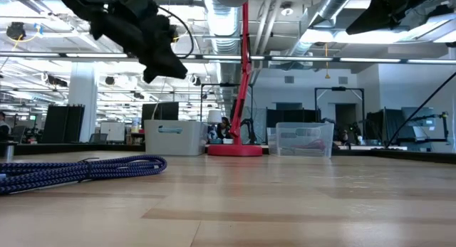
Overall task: Pick & Place USB Port
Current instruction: Put the black and purple charger cable into the transparent bin
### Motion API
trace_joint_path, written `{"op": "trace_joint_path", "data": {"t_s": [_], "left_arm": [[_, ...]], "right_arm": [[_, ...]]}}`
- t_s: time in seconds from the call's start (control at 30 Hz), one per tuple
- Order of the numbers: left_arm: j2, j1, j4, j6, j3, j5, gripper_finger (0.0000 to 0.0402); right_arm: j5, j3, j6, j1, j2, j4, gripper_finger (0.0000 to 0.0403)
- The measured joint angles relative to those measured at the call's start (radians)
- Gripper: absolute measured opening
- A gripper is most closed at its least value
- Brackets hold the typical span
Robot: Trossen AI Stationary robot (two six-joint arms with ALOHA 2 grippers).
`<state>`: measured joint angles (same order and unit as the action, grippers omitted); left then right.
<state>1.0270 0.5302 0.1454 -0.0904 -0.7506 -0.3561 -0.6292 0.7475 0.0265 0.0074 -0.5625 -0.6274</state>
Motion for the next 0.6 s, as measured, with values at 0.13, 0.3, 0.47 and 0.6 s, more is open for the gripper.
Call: {"op": "trace_joint_path", "data": {"t_s": [0.13,0.3,0.47,0.6], "left_arm": [[-0.011,-0.123,0.1,-0.054,0.0,0.001,0.0081],[-0.005,-0.279,0.114,-0.118,0.0,0.016,0.0077],[-0.002,-0.387,0.112,-0.126,0.0,0.103,0.0076],[-0.005,-0.44,0.109,-0.064,0.0,0.124,0.0076]], "right_arm": [[0.0,0.0,0.0,0.0,0.0,-0.001,0.0058],[0.0,0.0,0.0,0.0,0.0,-0.001,0.0058],[0.024,0.0,0.001,0.0,0.0,0.005,0.0058],[0.19,0.0,0.0,0.0,-0.037,0.065,0.0058]]}}
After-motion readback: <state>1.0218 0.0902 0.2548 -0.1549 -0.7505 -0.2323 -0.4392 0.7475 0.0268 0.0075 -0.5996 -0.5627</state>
